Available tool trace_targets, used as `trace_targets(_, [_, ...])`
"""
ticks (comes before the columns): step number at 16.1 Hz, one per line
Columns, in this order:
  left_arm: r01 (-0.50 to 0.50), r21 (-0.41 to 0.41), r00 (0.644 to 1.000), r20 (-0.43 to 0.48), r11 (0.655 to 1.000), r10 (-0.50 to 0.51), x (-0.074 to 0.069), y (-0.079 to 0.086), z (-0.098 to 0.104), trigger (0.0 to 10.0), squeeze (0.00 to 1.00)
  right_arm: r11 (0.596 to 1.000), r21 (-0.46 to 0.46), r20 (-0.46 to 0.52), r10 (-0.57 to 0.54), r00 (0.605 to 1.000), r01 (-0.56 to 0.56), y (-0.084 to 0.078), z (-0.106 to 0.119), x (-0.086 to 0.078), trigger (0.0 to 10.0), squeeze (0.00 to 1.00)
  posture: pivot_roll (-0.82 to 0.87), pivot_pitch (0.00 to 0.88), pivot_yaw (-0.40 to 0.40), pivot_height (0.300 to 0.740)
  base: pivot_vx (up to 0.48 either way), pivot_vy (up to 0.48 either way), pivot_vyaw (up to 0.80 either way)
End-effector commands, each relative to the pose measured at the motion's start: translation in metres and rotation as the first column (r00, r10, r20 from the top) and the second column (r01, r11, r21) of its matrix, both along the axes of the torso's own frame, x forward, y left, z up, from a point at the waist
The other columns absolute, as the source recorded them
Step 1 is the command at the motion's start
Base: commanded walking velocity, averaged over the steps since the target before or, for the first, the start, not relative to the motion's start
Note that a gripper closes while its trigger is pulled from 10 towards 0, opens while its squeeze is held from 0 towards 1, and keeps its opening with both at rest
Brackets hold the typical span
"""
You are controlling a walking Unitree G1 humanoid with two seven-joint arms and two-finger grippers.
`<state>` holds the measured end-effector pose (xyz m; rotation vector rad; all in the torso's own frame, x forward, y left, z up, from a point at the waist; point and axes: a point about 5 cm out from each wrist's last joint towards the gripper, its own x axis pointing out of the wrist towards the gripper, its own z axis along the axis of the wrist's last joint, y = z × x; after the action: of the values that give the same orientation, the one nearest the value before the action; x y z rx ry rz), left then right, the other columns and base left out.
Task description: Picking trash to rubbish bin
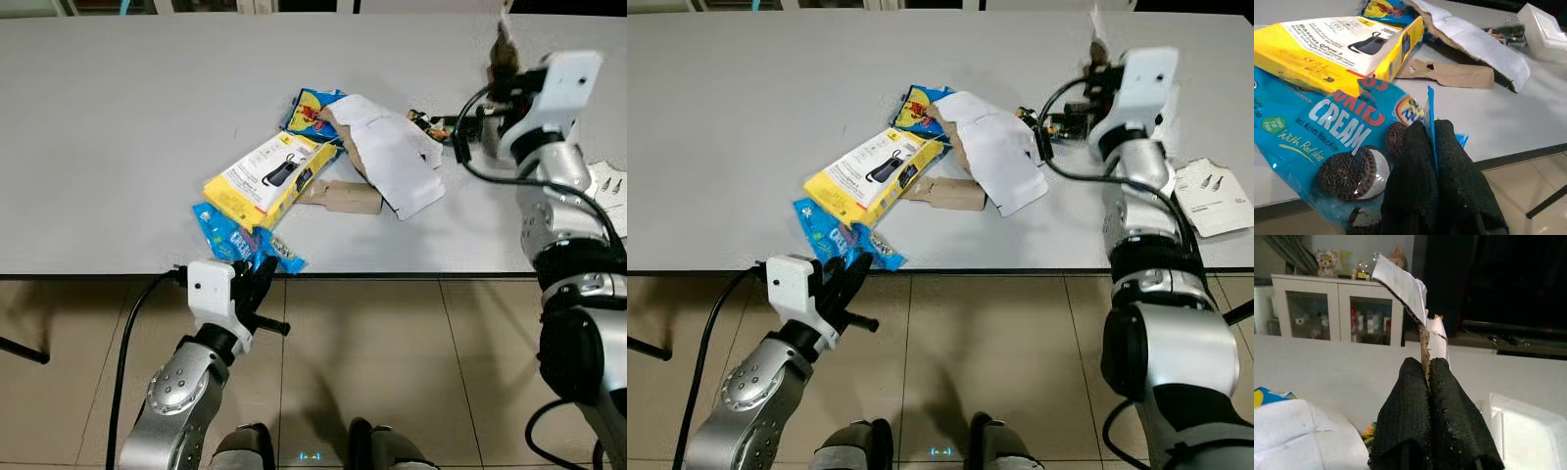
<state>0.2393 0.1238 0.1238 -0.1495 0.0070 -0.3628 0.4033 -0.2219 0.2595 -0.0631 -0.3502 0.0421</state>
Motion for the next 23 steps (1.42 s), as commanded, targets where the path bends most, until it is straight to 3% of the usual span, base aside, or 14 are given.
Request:
trace_targets(1, [-0.015, 0.009, 1.0, -0.01, 1.0, 0.015, 0.0, 0.001, -0.003, 10.0, 0.0, 1.0, 0.016, 0.022, 0.009, 1.0, -0.009, -0.002, 0.009, 0.0, 0.0, 0.0, 0.03, 0.13, -0.004, 0.74, 0.0, 0.0, 0.0])
trace_targets(5, [-0.171, 0.025, 0.985, 0.021, 0.985, 0.17, 0.01, 0.015, -0.001, 10.0, 0.0, 0.994, 0.014, -0.108, 0.113, 0.988, -0.112, 0.029, -0.029, 0.001, 0.0, 0.0, 0.03, 0.127, -0.012, 0.74, 0.0, 0.0, 0.0])
trace_targets(10, [-0.315, 0.039, 0.948, 0.061, 0.948, 0.312, 0.018, 0.029, 0.007, 10.0, 0.0, 0.987, 0.012, -0.197, 0.157, 0.968, -0.158, 0.055, -0.057, -0.005, 0.0, 0.0, 0.02, 0.123, -0.013, 0.74, 0.0, 0.0, 0.0])
trace_targets(12, [-0.323, 0.045, 0.944, 0.079, 0.945, 0.319, 0.02, 0.029, 0.011, 10.0, 0.0, 0.989, 0.004, -0.182, 0.148, 0.972, -0.15, 0.056, -0.057, -0.007, 0.0, 0.0, 0.02, 0.123, -0.015, 0.74, 0.0, 0.0, 0.0])
trace_targets(15, [-0.334, 0.063, 0.938, 0.123, 0.941, 0.324, 0.021, 0.025, 0.017, 10.0, 0.0, 0.983, 0.08, -0.197, 0.177, 0.964, -0.165, 0.061, -0.063, -0.012, 0.0, 0.0, 0.02, 0.122, -0.018, 0.74, 0.0, 0.0, 0.0])
trace_targets(18, [-0.334, 0.065, 0.937, 0.129, 0.94, 0.324, 0.021, 0.023, 0.018, 10.0, 0.0, 0.982, 0.096, -0.223, 0.179, 0.958, -0.161, 0.064, -0.07, -0.016, 0.0, 0.0, 0.02, 0.122, -0.018, 0.74, 0.0, 0.0, 0.0])
trace_targets(19, [-0.337, 0.066, 0.936, 0.127, 0.939, 0.327, 0.022, 0.023, 0.018, 10.0, 0.0, 0.976, 0.15, -0.255, 0.189, 0.948, -0.155, 0.068, -0.074, -0.018, 0.0, 0.0, 0.01, 0.12, -0.02, 0.74, 0.0, 0.0, 0.0])
trace_targets(22, [-0.334, 0.076, 0.936, 0.14, 0.939, 0.322, 0.023, 0.021, 0.019, 10.0, 0.0, 0.976, 0.147, -0.271, 0.194, 0.943, -0.159, 0.068, -0.074, -0.02, 0.0, 0.0, 0.01, 0.12, -0.019, 0.74, 0.0, 0.0, 0.0])
trace_targets(23, [-0.308, 0.087, 0.942, 0.165, 0.948, 0.291, 0.023, 0.017, 0.024, 10.0, 0.0, 0.98, 0.102, -0.281, 0.191, 0.94, -0.169, 0.067, -0.077, -0.024, 0.0, 0.0, 0.0, 0.121, -0.021, 0.74, 0.0, 0.0, 0.0])
